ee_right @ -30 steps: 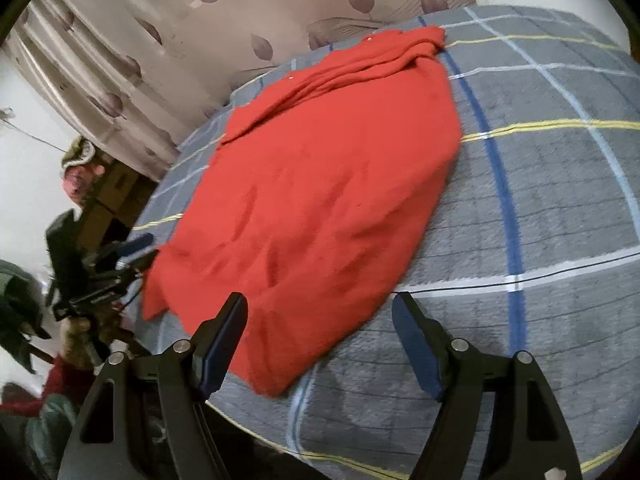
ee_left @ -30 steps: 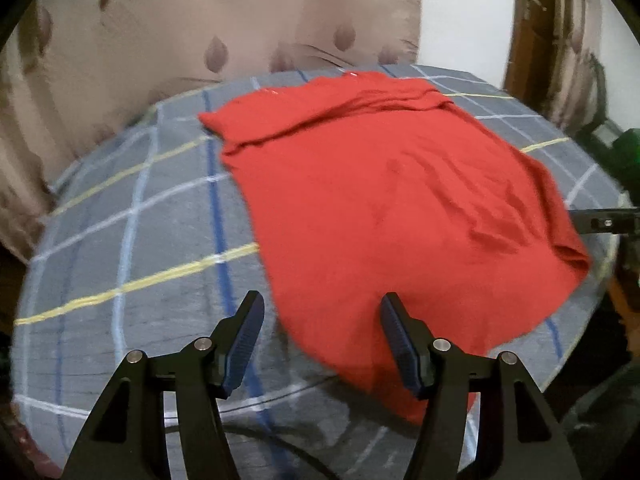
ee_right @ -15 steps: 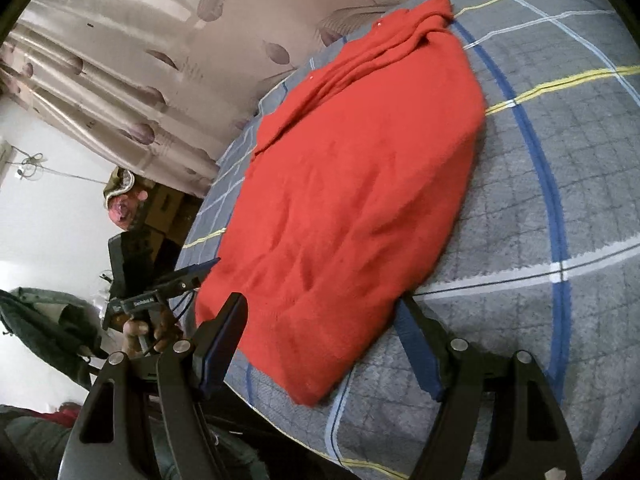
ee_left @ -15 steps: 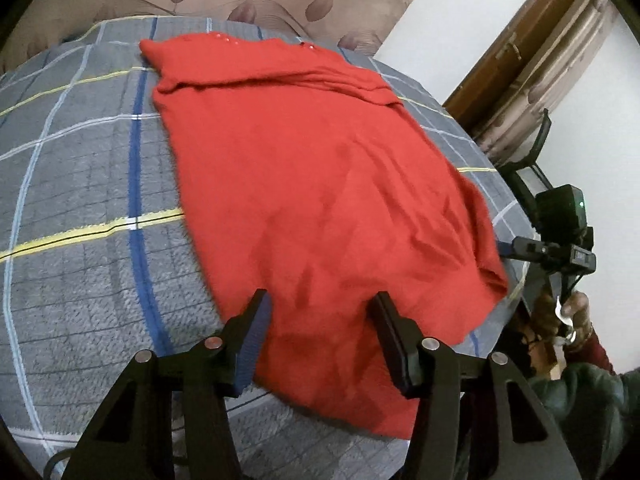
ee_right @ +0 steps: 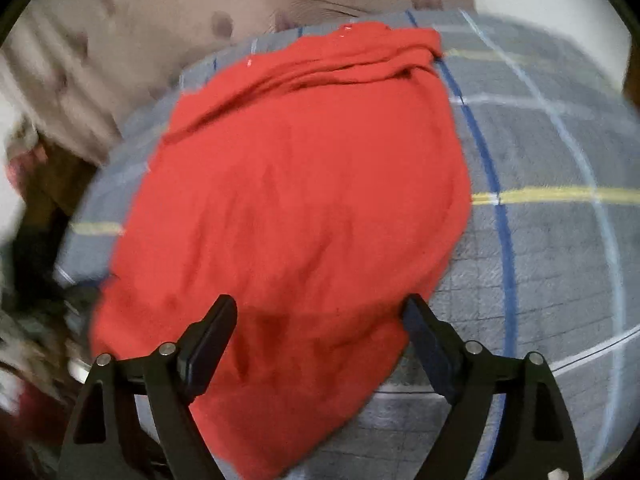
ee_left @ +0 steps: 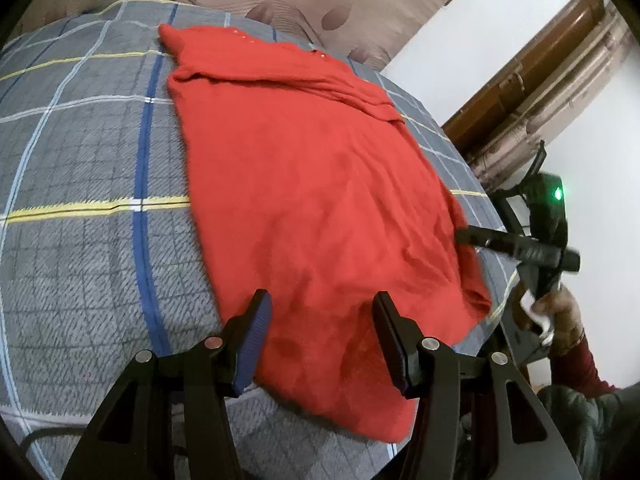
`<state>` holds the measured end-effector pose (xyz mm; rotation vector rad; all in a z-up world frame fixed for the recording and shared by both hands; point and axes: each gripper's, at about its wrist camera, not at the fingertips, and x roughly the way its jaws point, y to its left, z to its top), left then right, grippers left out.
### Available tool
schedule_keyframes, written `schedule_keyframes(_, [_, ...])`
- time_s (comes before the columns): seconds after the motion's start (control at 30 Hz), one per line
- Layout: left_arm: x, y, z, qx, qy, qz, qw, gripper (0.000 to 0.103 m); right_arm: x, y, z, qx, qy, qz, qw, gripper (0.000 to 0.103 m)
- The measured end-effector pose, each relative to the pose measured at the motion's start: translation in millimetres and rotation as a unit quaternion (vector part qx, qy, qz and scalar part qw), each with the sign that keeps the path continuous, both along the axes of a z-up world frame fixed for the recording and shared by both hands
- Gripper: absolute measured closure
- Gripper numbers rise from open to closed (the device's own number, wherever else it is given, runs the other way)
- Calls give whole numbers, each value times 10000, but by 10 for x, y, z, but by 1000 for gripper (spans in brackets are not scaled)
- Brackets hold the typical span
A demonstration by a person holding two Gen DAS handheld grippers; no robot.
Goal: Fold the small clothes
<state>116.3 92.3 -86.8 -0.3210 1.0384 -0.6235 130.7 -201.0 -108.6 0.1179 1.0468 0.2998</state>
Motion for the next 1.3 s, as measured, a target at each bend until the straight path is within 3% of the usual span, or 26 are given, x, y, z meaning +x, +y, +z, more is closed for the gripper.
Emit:
schedule_keyframes(0.1, [-62, 36, 63, 220, -74, 20, 9997, 50, -270, -96, -53, -556, 24, 162, 9983, 40])
schedule_keyframes(0.23, [-189, 41, 207, 497, -345, -36, 9982, 50, -623, -681, -27, -487, 168, -315, 9982, 41])
schedule_keyframes(0.3, [-218, 37, 260, 464, -406, -94, 9981, 49, -730, -978, 39, 175, 100, -516, 9985, 41])
schedule_keyframes(0.37, [-205, 19, 276, 357, -371, -130, 9986, 49, -758, -1162, 55, 1214, 116, -526, 9911, 41])
schedule_keyframes(0.4, [-191, 15, 270, 358, -348, -120, 9987, 49, -747, -1183, 49, 1417, 104, -542, 9884, 41])
schedule_keyframes(0.5, [-109, 29, 203, 300, -108, -54, 9995, 49, -633, -1074, -36, 1411, 167, -506, 9886, 40])
schedule_keyframes(0.6, [-38, 105, 72, -2, 288, -50, 9996, 49, -650, -939, -132, 1733, 180, -220, 9845, 39])
schedule_keyframes(0.8, [12, 26, -60, -468, 719, -391, 9955, 49, -656, -674, -151, 2054, 109, 235, 9783, 42])
schedule_keyframes(0.83, [3, 6, -64, -513, 749, -400, 9951, 49, -641, -676, -180, 2206, 138, 246, 9750, 46])
schedule_keyframes(0.9, [-17, -5, -74, -614, 752, -381, 9945, 49, -595, -654, -235, 2335, 178, 226, 9719, 68])
schedule_keyframes(0.93, [-35, 0, -70, -649, 742, -354, 9945, 49, -566, -640, -277, 2342, 233, 217, 9717, 87])
schedule_keyframes(0.97, [-58, 15, -82, -752, 764, -307, 9938, 49, -550, -663, -340, 2405, 304, 173, 9700, 92])
schedule_keyframes(1.03, [-99, 26, -92, -860, 793, -220, 9929, 50, -547, -721, -400, 2674, 309, 157, 9630, 93])
schedule_keyframes(1.2, [-295, 149, 109, -572, 519, -68, 9970, 53, -604, -740, -378, 2788, 284, 194, 9597, 93])
schedule_keyframes(1.3, [-322, 56, 40, -367, 864, -220, 9953, 53, -568, -740, -412, 2904, 367, 245, 9559, 93])
